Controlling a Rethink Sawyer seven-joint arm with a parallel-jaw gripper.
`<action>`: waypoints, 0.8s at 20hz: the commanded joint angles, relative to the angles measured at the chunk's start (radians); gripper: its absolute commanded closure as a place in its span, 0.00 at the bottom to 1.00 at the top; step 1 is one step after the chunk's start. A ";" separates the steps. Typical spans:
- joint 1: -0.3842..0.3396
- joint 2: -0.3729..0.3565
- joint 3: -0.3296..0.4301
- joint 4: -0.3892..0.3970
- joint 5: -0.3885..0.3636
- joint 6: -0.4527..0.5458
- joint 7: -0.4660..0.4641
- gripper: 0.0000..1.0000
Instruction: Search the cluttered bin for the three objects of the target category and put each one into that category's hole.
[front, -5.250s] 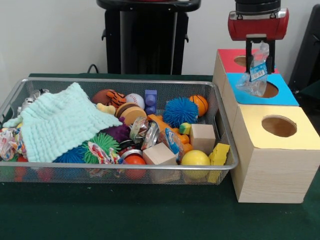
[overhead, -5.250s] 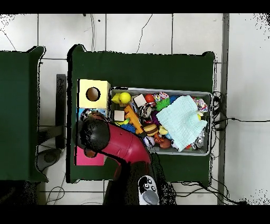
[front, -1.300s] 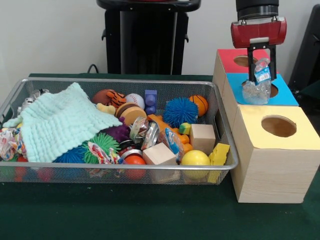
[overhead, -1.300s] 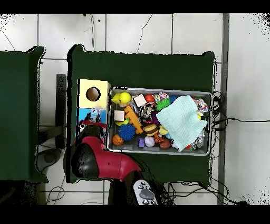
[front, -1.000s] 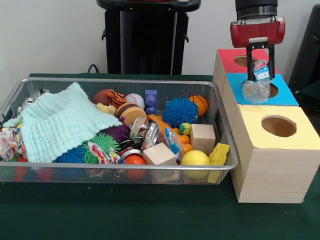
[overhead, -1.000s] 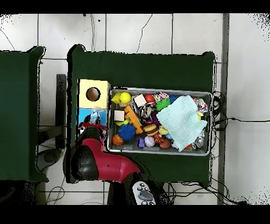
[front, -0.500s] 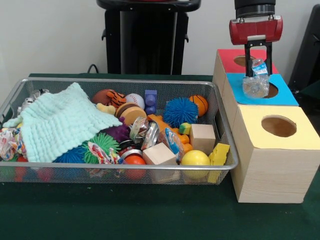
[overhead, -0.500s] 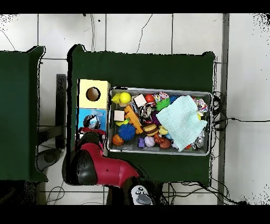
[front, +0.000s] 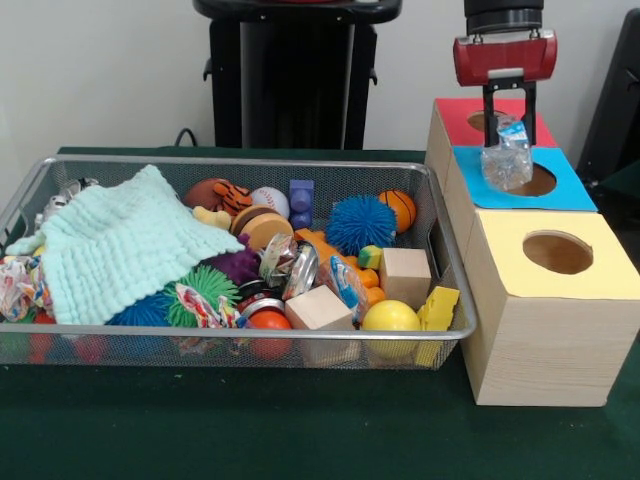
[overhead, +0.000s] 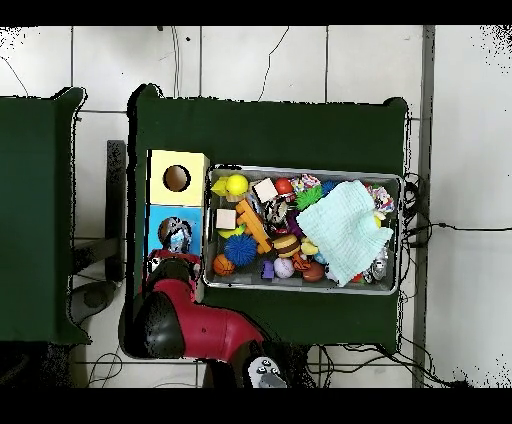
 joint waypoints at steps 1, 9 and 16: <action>-0.016 0.104 0.007 0.138 -0.020 0.081 0.264 1.00; 0.018 0.128 0.005 0.124 0.007 0.080 0.260 1.00; 0.050 0.162 0.023 0.119 0.022 0.043 0.293 1.00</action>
